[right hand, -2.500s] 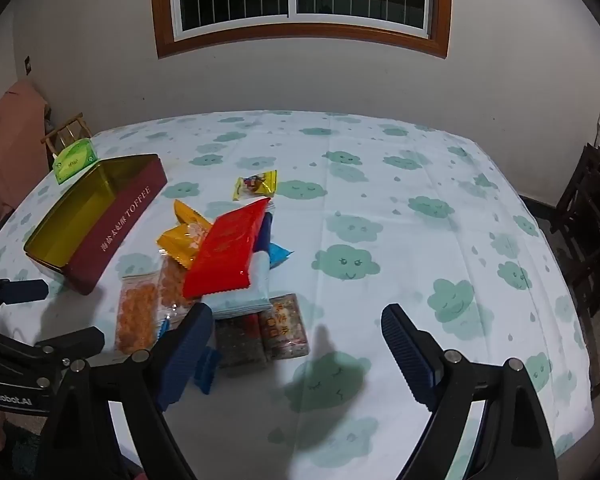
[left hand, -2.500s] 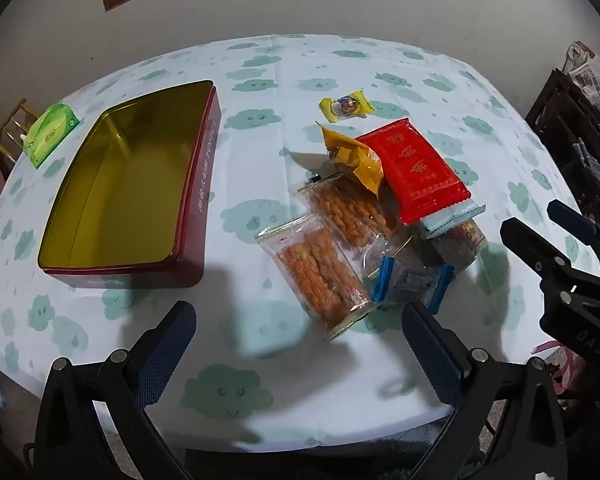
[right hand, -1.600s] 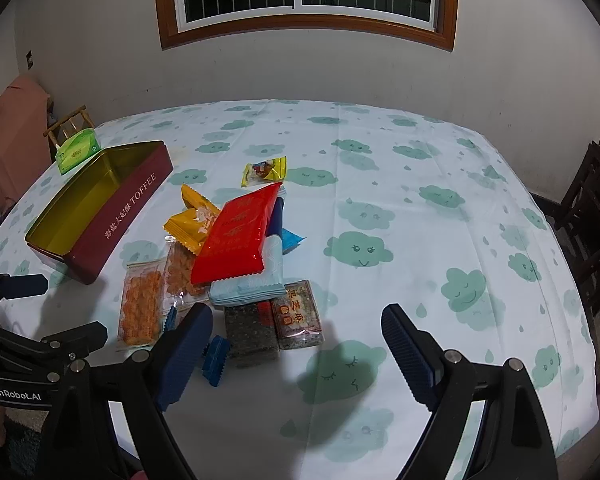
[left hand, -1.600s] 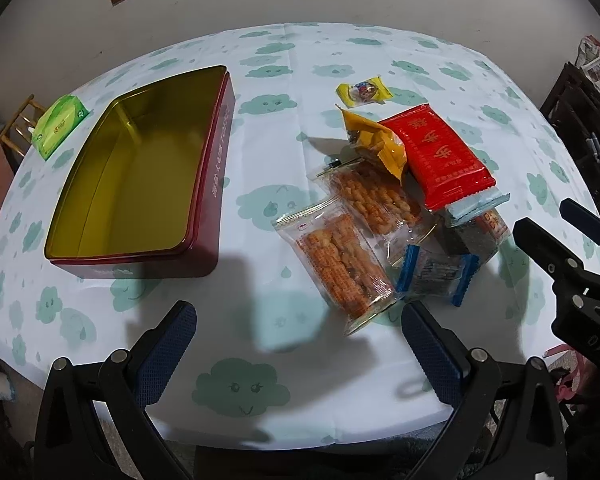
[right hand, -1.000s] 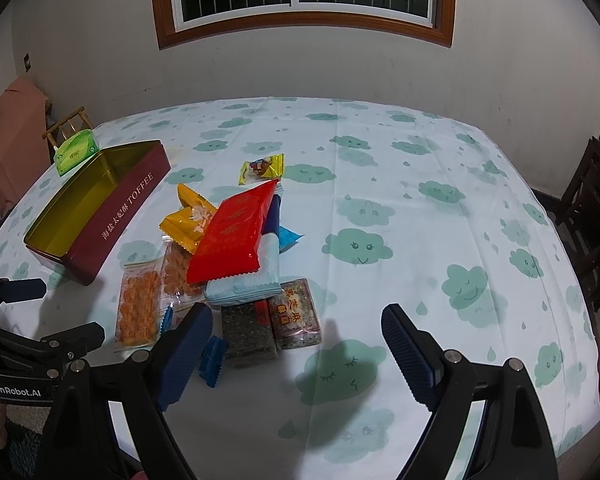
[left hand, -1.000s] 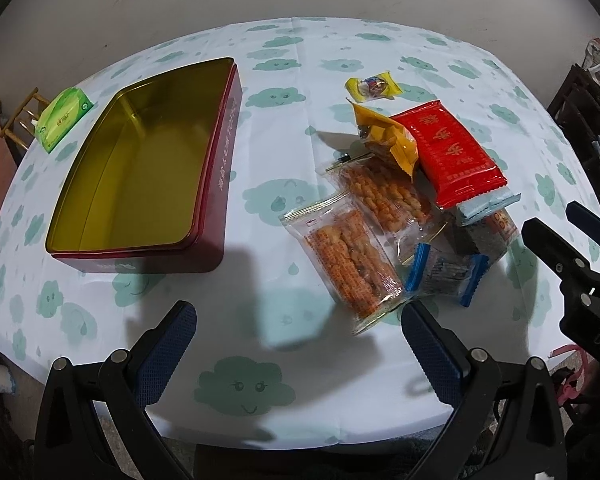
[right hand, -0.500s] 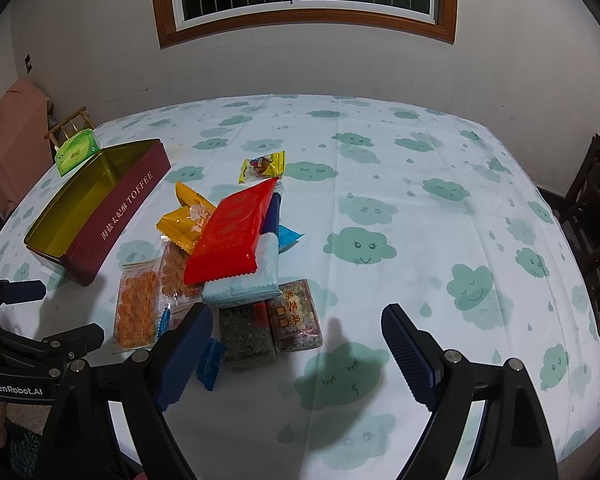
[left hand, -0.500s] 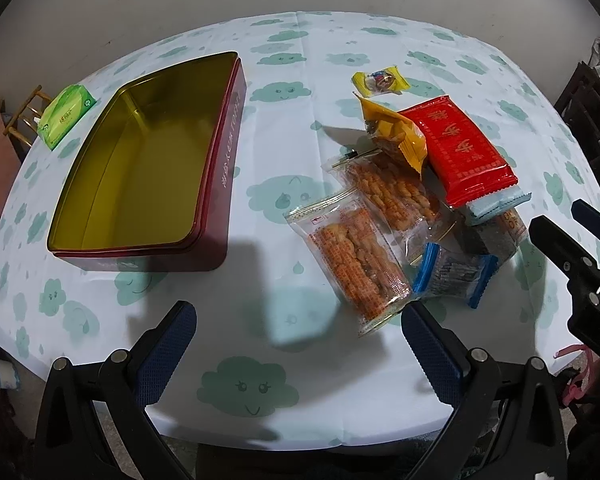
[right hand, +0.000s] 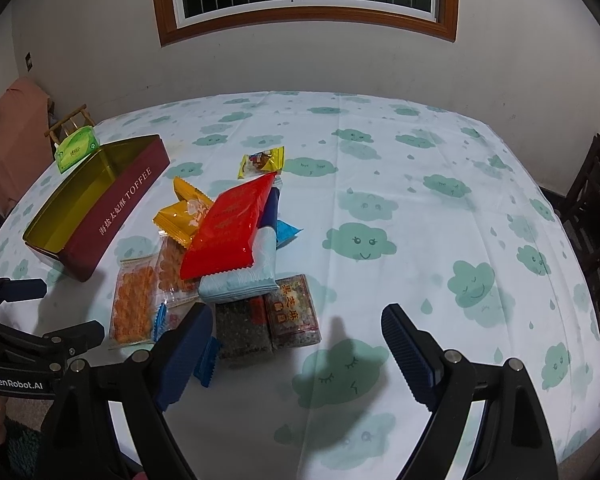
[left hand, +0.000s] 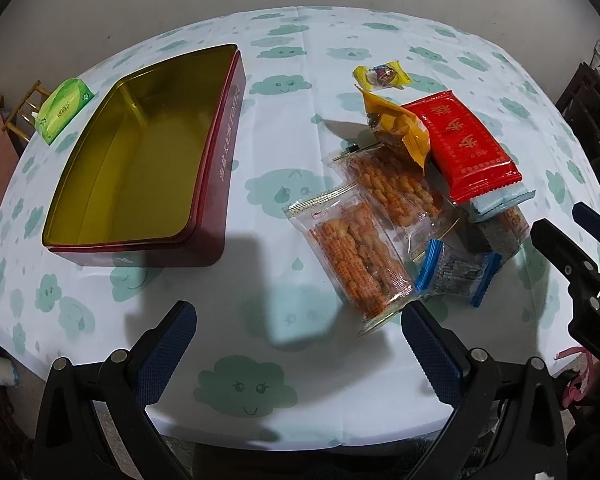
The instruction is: Organize snacks
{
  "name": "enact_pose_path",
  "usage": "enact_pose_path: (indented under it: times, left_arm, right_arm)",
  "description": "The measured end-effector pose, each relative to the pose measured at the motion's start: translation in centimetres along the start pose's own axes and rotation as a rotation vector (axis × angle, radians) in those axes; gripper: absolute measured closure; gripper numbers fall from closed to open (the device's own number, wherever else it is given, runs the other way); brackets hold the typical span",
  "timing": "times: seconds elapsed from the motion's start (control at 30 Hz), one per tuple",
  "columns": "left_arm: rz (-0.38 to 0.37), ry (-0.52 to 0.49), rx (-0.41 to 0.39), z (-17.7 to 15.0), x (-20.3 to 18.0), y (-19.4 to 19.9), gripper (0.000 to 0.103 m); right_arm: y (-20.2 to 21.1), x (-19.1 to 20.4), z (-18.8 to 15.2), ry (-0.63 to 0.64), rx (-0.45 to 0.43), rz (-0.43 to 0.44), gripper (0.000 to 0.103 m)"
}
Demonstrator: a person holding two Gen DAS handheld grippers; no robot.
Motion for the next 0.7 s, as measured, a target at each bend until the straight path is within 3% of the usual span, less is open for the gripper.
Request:
enact_pose_path:
  times: [0.7]
  left_arm:
    - [0.001,0.013,0.012,-0.20,0.34,-0.22,0.001]
  right_arm:
    - [-0.24,-0.61,-0.33,0.008,0.025,0.004,0.014]
Point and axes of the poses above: each gripper's, at about its wrist camera, not at the fingertips, and y roughly against the way its jaws point, x to its left, z to its top, the point moved 3 cm from there along -y, roughly the way its jaws point, and after that the axes turned 6 degrees about -x, right-handed, at the moved point
